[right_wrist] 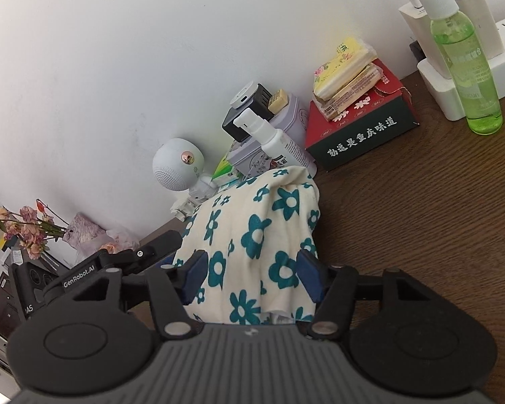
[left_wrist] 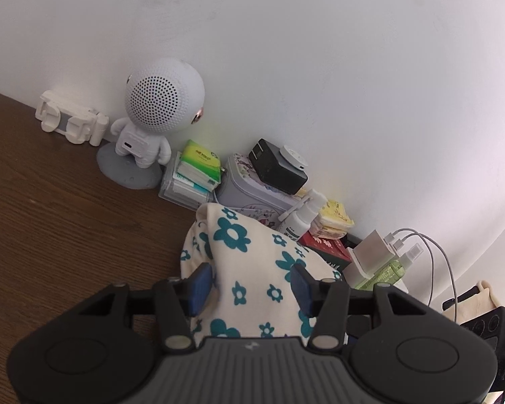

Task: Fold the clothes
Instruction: 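Lower the bundle onto the table by the wall and open both grippers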

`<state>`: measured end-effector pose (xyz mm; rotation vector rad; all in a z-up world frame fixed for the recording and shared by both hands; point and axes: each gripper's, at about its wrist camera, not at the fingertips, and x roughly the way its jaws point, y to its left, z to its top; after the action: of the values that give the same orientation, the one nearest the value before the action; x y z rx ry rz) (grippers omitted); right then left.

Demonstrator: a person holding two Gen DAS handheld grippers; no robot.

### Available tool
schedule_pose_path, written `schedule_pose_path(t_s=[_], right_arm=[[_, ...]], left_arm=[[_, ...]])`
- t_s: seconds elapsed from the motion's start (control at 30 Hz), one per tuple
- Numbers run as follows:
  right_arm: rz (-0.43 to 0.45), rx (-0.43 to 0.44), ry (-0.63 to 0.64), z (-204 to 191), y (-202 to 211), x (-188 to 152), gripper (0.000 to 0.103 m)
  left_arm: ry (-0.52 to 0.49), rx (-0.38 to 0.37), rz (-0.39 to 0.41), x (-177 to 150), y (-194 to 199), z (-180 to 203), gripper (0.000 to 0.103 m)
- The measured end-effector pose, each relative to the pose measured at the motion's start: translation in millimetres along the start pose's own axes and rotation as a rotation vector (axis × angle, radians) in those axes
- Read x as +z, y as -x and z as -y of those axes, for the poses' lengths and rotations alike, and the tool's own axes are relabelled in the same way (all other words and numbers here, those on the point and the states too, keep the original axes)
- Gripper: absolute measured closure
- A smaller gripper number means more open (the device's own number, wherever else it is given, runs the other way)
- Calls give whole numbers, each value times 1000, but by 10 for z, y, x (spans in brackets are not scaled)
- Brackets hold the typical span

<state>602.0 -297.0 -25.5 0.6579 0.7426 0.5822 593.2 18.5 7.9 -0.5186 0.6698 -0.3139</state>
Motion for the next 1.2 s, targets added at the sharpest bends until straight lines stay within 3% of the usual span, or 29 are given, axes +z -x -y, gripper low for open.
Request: schedule_pose_path(t_s=[0.07, 0.2, 0.33, 0.53, 0.73, 0.8, 0.87, 0.9, 1.2], right_arm=[[-27, 0, -3, 14, -37, -30, 64], [-26, 7, -44, 84, -144, -83, 66], [1, -10, -55, 102, -199, -86, 79], [6, -75, 44, -57, -133, -54, 76], [137, -171, 184, -331, 57, 97, 70], [163, -183, 209, -378, -2, 165, 70], [152, -193, 228, -416, -133, 211, 74], [135, -210, 242, -428, -219, 205, 77], [57, -287, 282, -399, -526, 102, 81]], left_arm=[[3, -3, -35, -60, -55, -15, 55], [23, -39, -49, -160, -111, -28, 55], [-3, -32, -47, -192, -135, 23, 55], [-68, 19, 8, -124, -6, 88, 55], [-187, 146, 151, 66, 83, 287, 54], [-236, 183, 143, 94, -15, 362, 57], [-283, 238, 112, 93, -149, 418, 75], [-297, 262, 84, 78, -227, 417, 77], [-317, 309, 11, 19, -404, 382, 76]])
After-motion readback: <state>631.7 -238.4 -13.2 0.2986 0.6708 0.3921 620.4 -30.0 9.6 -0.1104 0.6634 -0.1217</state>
